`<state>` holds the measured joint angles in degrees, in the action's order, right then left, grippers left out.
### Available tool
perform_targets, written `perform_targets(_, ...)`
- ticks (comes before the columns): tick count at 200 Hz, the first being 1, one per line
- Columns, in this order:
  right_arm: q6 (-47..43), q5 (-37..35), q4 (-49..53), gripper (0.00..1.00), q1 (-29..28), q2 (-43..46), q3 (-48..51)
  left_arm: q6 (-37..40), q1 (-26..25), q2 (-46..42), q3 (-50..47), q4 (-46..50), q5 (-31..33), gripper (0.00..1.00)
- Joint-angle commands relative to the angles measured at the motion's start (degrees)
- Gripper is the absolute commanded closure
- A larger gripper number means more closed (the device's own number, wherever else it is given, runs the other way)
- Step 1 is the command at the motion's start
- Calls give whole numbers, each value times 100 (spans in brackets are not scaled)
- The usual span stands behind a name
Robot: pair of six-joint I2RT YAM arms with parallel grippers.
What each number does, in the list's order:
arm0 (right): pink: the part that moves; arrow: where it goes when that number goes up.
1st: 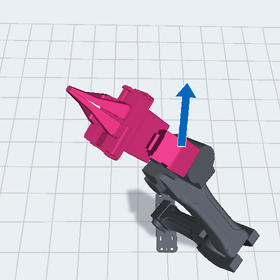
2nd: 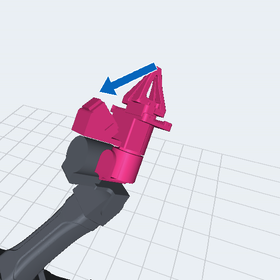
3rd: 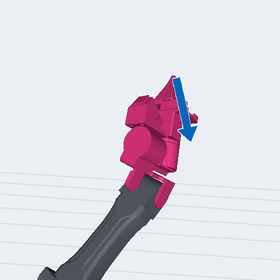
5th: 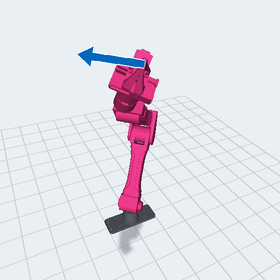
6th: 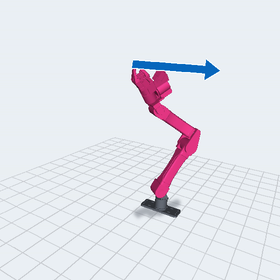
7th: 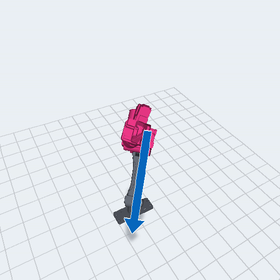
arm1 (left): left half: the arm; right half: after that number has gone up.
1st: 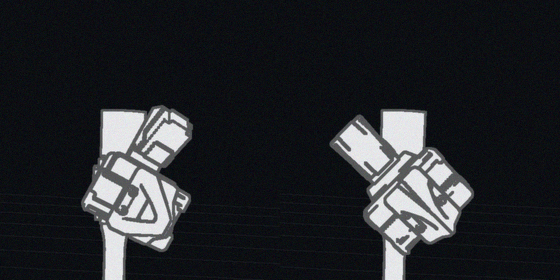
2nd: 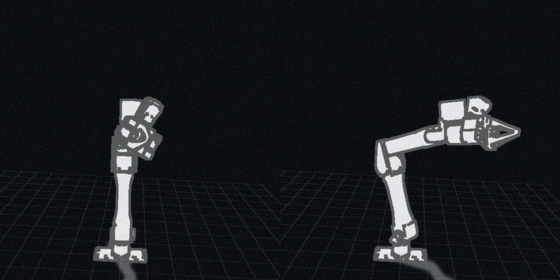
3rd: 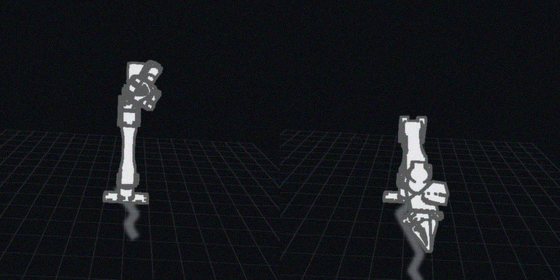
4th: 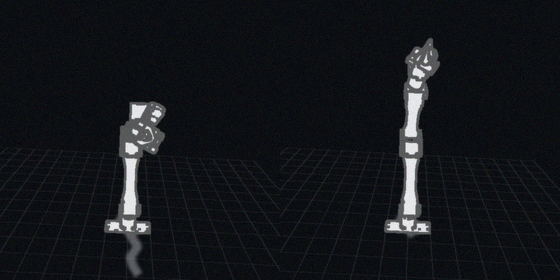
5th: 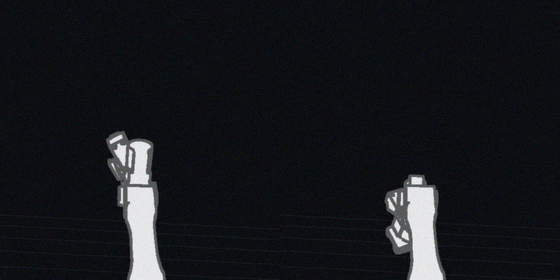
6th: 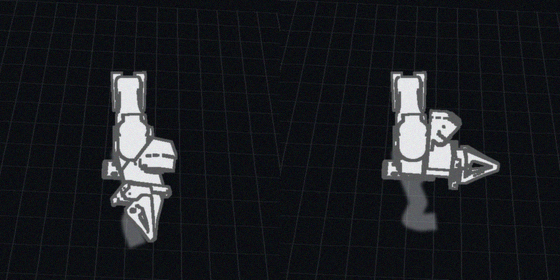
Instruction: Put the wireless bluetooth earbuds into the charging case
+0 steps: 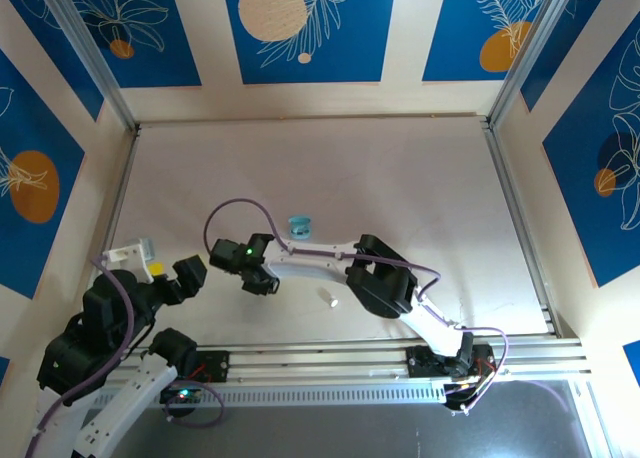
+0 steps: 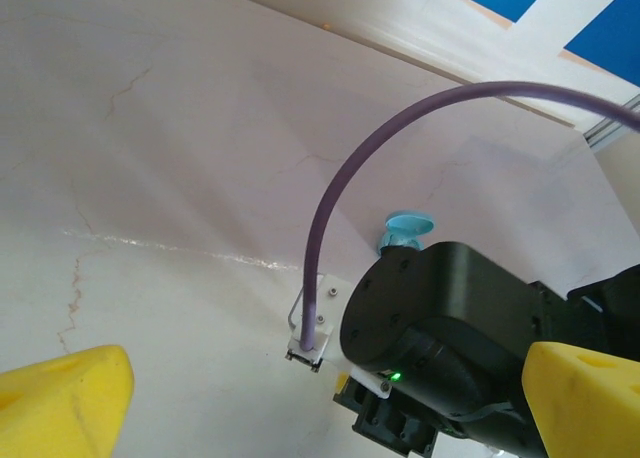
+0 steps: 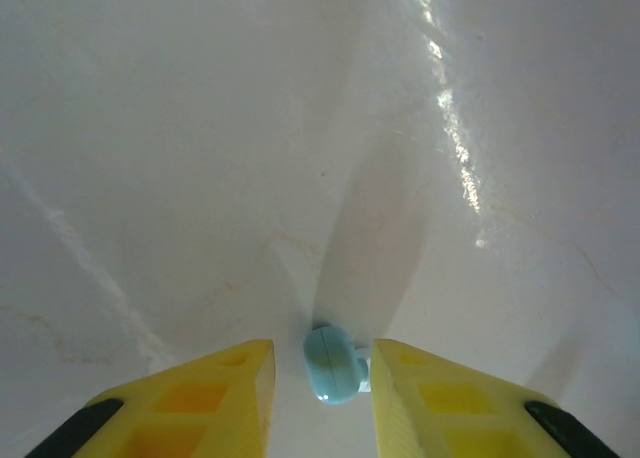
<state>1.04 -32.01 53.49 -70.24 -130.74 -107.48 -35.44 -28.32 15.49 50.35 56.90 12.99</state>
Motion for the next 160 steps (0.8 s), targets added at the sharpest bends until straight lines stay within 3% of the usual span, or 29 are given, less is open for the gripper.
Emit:
perform_targets(1,-110,-392,322,67,-94,-160,-287,132,-25,-72,142,136,133,0)
perform_targets(160,27,-665,601,66,-131,-576,-592,113,-25,128,80,24,28,0)
